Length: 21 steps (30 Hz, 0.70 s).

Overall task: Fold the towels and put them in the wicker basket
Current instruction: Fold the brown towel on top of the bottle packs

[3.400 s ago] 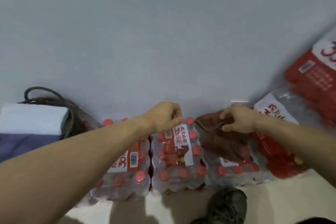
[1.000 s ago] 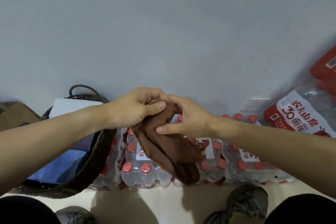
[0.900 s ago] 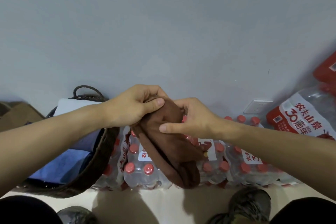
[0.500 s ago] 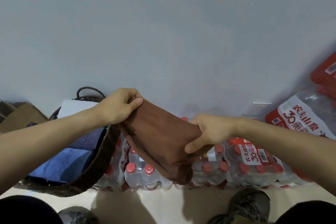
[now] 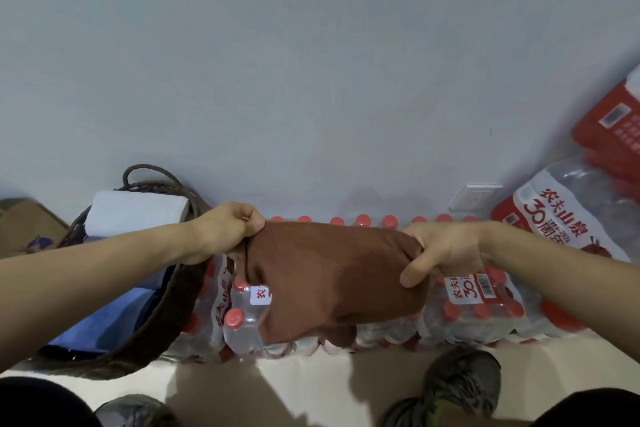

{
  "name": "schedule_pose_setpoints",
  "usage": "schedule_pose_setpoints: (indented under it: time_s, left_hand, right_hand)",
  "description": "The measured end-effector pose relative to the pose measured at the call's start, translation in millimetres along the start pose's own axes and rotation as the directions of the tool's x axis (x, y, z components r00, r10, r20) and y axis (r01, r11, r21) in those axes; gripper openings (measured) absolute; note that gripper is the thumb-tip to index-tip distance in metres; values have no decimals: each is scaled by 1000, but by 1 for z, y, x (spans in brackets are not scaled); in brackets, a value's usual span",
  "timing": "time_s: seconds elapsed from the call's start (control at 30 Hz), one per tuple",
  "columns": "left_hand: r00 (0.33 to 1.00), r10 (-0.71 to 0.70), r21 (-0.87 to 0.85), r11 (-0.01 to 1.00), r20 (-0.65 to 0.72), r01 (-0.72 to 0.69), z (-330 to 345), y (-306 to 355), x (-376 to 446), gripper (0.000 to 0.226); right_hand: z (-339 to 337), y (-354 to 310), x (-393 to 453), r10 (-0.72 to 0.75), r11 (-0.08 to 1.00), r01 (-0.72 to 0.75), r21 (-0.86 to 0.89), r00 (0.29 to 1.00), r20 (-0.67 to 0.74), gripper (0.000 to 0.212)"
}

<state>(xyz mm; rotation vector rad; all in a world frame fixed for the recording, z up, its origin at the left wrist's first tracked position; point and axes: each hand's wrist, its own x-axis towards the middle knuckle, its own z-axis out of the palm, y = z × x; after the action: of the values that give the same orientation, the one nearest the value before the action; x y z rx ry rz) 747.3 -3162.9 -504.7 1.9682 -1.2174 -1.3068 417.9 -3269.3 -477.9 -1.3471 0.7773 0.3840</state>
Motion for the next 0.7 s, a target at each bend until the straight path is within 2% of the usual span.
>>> schedule_pose_setpoints:
  time_s: [0.13, 0.23, 0.3, 0.4, 0.5, 0.57, 0.63, 0.7]
  left_hand:
    - [991, 39, 98, 995, -128, -26, 7, -8, 15, 17]
    - [997, -4, 222, 975, -73, 20, 4, -16, 26, 7]
    - [999, -45, 277, 960, -26, 50, 2, -19, 35, 11]
    - [997, 27, 376, 926, -71, 2, 0, -18, 53, 11]
    - [989, 132, 477, 875, -66, -85, -3, -13, 75, 11]
    - [984, 158, 480, 872, -81, -100, -3, -14, 90, 11]
    - [980, 148, 469, 881, -131, -70, 2, -21, 101, 8]
    - [974, 112, 472, 881, -198, -5, 11, -33, 107, 9]
  right_hand:
    - [-7, 24, 9, 3, 990, 5, 144, 999, -53, 44]
    - [-10, 41, 27, -2, 973, 53, 225, 975, -224, 42]
    - [-11, 50, 41, -7, 964, 97, 246, 939, -345, 42]
    - [-12, 57, 61, -38, 945, 197, 260, 859, -510, 57]
    - [-11, 61, 78, -149, 959, 260, 110, 798, -584, 82]
    - [-11, 63, 85, -224, 970, 232, -73, 739, -636, 77]
    - [-13, 65, 89, -257, 958, 92, -273, 703, -664, 70]
    - [-14, 66, 94, -191, 918, -94, -386, 746, -638, 74]
